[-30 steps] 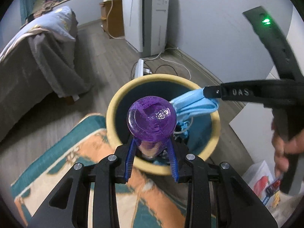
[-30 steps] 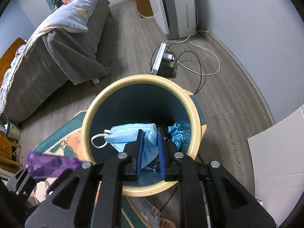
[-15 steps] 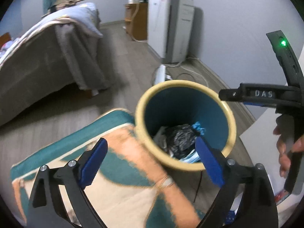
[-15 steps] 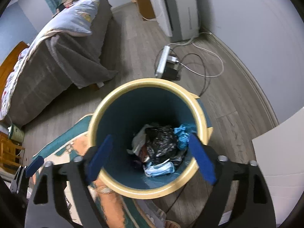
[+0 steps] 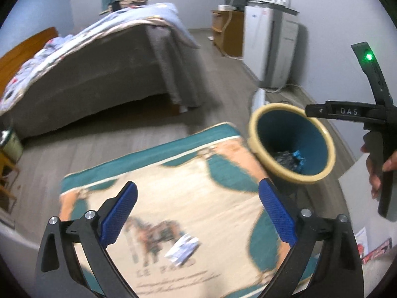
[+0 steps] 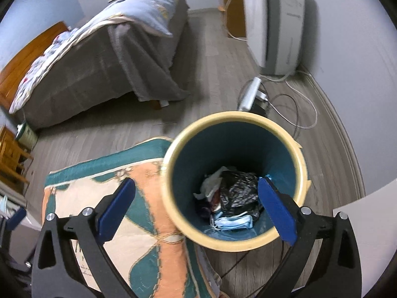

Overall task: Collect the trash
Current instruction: 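Move the right gripper back over the cushion to the foil blister pack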

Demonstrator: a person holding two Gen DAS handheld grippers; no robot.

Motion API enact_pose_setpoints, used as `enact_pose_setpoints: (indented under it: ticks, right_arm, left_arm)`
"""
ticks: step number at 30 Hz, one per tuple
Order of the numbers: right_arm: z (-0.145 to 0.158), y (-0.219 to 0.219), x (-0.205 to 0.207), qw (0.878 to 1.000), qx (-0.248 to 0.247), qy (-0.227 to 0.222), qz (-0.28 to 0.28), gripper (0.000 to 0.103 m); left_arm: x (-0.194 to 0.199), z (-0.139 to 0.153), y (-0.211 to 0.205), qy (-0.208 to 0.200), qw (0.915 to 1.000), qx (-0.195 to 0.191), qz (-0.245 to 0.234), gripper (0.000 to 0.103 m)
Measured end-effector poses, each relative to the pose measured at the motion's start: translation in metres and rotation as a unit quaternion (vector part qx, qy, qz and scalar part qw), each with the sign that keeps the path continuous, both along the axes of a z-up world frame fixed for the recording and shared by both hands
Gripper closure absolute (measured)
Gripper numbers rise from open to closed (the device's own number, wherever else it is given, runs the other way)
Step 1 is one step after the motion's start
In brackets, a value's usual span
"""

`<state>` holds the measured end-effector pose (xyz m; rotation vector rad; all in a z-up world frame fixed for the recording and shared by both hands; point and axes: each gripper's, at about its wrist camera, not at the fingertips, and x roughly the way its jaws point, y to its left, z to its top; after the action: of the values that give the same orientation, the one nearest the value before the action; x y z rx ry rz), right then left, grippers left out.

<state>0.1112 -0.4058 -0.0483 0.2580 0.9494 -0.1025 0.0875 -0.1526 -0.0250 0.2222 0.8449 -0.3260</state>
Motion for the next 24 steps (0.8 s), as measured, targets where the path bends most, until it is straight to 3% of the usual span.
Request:
enact_pose_setpoints:
  ticks: [3,10,15,20,24]
  right_arm:
    - [0.002,0.021,0.002,1.000,-0.003,-0.002,0.019,0.006]
    - [-0.013,0.083,0.008,0.995,-0.029,0.018,0.089,0.006]
    - [-0.029,0.136,0.004,0.988,-0.051,0.024,0.147,0.006]
    - [-0.044,0.183,-0.007,0.980,-0.068,0.018,0.186,0.006]
    - [-0.059,0.214,-0.012,0.973,-0.080,0.033,0.214,0.006]
  left_arm:
    - [-0.009,0.010,0.024,-0.013,0.9995,0.019,0.020,0.006]
    - [-0.026,0.019,0.071,-0.039,0.9974,0.014,0.059,0.005]
    - [-0.021,0.008,0.099,-0.019,0.9963,-0.021,0.081,0.005]
    - [-0.014,-0.012,0.126,0.005,0.9954,-0.026,0.092,0.005]
    - [-0.011,-0.027,0.147,0.017,0.9937,-0.004,0.111,0.005]
